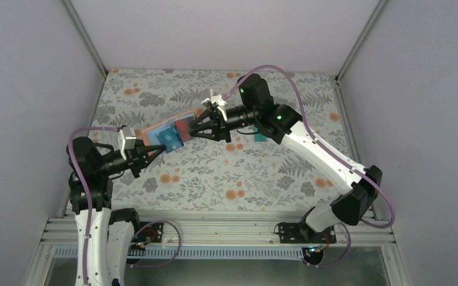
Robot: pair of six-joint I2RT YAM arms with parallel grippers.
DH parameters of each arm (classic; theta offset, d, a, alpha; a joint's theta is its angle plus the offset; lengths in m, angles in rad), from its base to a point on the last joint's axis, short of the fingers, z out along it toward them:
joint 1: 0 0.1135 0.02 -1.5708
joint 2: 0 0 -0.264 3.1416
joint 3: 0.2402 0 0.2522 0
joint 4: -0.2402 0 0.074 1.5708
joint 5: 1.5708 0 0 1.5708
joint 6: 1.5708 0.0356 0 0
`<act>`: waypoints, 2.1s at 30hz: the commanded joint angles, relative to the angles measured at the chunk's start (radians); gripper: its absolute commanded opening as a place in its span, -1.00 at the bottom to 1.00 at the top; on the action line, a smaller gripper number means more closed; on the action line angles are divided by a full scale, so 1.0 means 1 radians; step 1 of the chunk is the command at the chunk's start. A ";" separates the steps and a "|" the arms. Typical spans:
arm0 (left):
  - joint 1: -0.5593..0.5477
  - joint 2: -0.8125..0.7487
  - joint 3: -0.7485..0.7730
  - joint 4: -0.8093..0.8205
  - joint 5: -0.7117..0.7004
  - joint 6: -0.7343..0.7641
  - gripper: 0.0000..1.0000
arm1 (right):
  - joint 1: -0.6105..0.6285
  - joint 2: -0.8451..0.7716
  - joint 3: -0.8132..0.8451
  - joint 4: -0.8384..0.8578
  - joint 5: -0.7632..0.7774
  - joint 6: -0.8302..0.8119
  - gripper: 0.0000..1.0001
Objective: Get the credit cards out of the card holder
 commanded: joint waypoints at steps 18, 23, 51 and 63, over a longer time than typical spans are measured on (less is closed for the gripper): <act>0.003 -0.007 0.008 0.026 0.027 0.020 -0.95 | 0.064 0.141 0.066 0.063 -0.076 0.044 -0.54; 0.004 -0.012 0.004 0.021 0.027 0.017 -0.95 | 0.063 0.129 0.070 0.011 -0.075 -0.012 -0.23; 0.002 -0.006 0.029 -0.013 0.058 0.075 -0.95 | 0.060 0.127 0.063 0.069 -0.035 0.004 -0.44; 0.004 -0.008 0.045 -0.056 0.101 0.135 -0.95 | 0.082 0.156 0.067 0.093 0.013 0.024 -0.32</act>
